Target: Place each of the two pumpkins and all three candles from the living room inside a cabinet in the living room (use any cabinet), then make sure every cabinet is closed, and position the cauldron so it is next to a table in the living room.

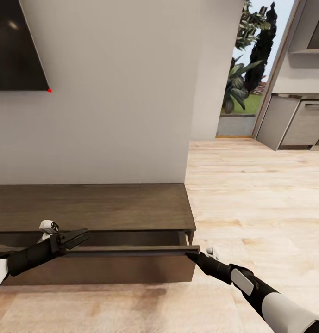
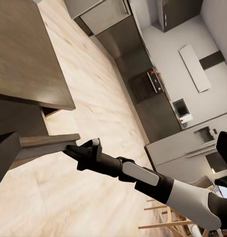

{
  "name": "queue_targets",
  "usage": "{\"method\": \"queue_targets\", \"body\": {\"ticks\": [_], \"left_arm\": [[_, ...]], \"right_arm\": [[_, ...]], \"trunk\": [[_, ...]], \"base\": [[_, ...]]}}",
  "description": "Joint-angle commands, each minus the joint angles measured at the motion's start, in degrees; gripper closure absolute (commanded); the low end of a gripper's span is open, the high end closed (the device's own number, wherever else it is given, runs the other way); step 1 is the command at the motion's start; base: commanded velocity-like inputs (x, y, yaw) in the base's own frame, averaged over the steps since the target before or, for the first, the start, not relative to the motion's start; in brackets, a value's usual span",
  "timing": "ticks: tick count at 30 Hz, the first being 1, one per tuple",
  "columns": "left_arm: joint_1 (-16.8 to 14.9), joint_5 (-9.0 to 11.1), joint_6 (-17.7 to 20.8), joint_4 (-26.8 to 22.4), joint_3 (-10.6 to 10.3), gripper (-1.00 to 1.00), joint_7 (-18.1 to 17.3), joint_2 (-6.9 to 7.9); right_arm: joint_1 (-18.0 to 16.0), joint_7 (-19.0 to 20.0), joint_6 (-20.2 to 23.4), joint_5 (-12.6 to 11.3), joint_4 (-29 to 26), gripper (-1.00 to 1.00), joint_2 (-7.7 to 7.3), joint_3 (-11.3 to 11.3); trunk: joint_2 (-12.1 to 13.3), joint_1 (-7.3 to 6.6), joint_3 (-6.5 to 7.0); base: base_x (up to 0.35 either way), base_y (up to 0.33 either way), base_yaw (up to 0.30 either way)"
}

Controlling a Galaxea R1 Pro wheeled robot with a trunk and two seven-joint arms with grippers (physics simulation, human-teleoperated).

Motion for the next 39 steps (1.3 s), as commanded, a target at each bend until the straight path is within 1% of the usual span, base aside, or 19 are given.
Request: {"method": "queue_targets", "body": {"ticks": [1,39], "left_arm": [[-0.02,-0.05,0.21,0.00,0.03,-1.00,-0.18,0.01],[-0.02,-0.05,0.21,-0.17,0.03,-1.00,-0.19,0.01]], "right_arm": [[-0.09,1.23,0.88,-1.70,-2.70,1.00,-0.05,-0.22],[-0.09,1.14,0.88,-1.70,-2.86,1.00,-0.15,-0.27]], "trunk": [[-0.03,-0.02,-0.04],[-0.03,-0.02,-0.04]], "base": [[-0.055,0.000,0.000],[-0.072,0.000,0.000]]}}
